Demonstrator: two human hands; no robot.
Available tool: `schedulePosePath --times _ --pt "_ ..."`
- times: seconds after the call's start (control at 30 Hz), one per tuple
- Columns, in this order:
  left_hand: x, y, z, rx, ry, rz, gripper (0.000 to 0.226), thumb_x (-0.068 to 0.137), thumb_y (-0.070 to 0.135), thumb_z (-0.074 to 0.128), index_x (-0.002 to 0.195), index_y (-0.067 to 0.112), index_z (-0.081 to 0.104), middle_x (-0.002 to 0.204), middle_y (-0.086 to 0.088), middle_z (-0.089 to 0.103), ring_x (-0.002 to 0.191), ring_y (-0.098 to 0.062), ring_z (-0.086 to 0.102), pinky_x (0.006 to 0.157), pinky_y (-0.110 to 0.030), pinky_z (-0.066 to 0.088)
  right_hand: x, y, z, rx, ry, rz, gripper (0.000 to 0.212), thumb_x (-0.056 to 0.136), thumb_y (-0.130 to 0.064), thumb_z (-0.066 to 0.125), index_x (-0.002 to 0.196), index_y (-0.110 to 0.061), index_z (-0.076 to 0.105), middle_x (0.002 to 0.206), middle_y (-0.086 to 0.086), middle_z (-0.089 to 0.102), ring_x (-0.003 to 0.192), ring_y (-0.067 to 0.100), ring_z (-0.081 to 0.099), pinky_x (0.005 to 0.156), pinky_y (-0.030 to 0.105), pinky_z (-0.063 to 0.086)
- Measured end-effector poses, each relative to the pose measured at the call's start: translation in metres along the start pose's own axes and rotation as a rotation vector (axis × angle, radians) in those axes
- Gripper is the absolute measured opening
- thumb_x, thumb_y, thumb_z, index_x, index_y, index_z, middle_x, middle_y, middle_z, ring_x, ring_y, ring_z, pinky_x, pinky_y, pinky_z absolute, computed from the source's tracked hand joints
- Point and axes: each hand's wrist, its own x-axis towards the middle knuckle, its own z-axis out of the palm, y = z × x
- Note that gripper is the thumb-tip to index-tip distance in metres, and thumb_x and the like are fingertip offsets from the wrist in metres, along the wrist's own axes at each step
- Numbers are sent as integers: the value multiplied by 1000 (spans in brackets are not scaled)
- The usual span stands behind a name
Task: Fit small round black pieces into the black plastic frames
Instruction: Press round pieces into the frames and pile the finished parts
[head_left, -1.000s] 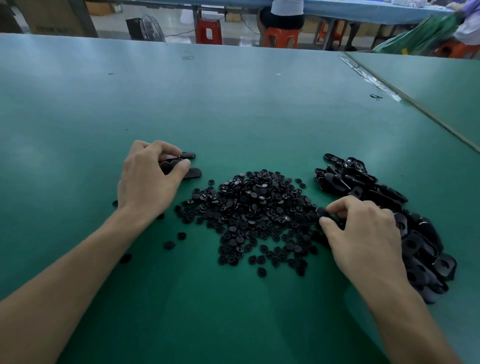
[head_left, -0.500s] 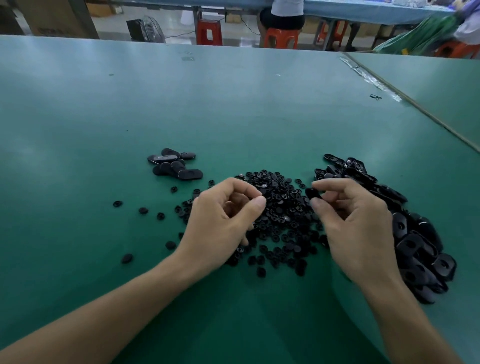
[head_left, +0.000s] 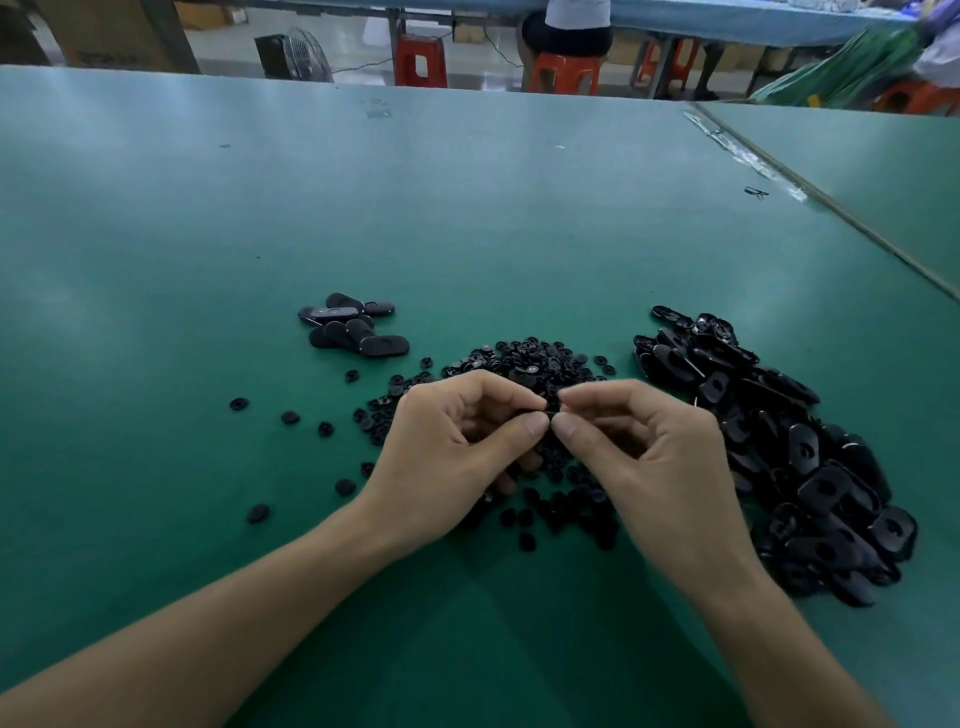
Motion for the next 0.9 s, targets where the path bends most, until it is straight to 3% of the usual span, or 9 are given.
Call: schedulePosePath --times 0.13,0.33,0.4,0.5,0.6,0.67,0.73,0.83,0.9 --pt "0 3 1 -67 9 -15 9 86 16 73 95 15 74 77 -4 77 69 -18 75 57 -22 56 1 1 0 23 6 26 10 85 -15 77 86 -26 76 78 -8 75 74 11 72 73 27 59" --pt "2 0 0 -89 31 -24 18 91 -1 69 97 15 74 80 -4 77 74 -21 76 60 -22 57 2 4 1 131 35 56 18 87 -7 74 91 -24 76 81 -5 77 74 11 73 68 17 55" --pt "3 -1 0 -100 65 -20 17 91 -2 68 96 13 73 79 -5 76 73 -21 76 60 -23 57 1 6 1 39 70 25 19 90 -8 72 97 -25 76 83 -9 76 77 7 73 71 16 55" --pt "5 -2 0 -136 130 -16 16 92 -4 66 96 11 72 78 -5 76 70 -18 75 59 -22 57 -2 10 2 -307 87 -82 15 87 -15 76 97 -26 76 83 -15 70 80 0 66 72 9 50" --pt "6 -3 -1 -186 183 -27 16 93 -5 64 98 9 70 75 -7 74 69 -17 73 58 -23 57 -4 12 4 -575 -27 -123 11 83 -26 80 93 -27 76 84 -17 60 83 4 56 75 21 49" --pt "6 -3 -1 -191 193 -29 16 93 -6 64 96 8 71 75 -7 73 68 -17 73 58 -23 57 -5 12 5 -649 -90 -118 13 83 -35 78 94 -29 76 86 -17 57 88 7 51 77 26 47" --pt "6 -2 -1 -186 194 -30 15 92 -6 65 93 7 72 74 -6 74 68 -17 73 58 -23 57 -6 10 6 -674 -129 -121 16 83 -41 77 93 -29 75 87 -17 55 90 6 48 76 22 42" --pt "6 -2 -1 -183 197 -32 14 91 -7 66 91 6 72 74 -7 74 68 -18 73 59 -23 58 -6 8 10 -691 -154 -113 14 85 -40 75 93 -28 75 86 -17 53 88 5 43 72 11 35" --pt "6 -2 -2 -179 198 -35 14 91 -7 66 91 6 72 74 -7 74 67 -18 73 59 -23 58 -5 7 11 -711 -154 -101 13 87 -39 73 94 -28 74 86 -17 51 88 5 42 72 14 33"
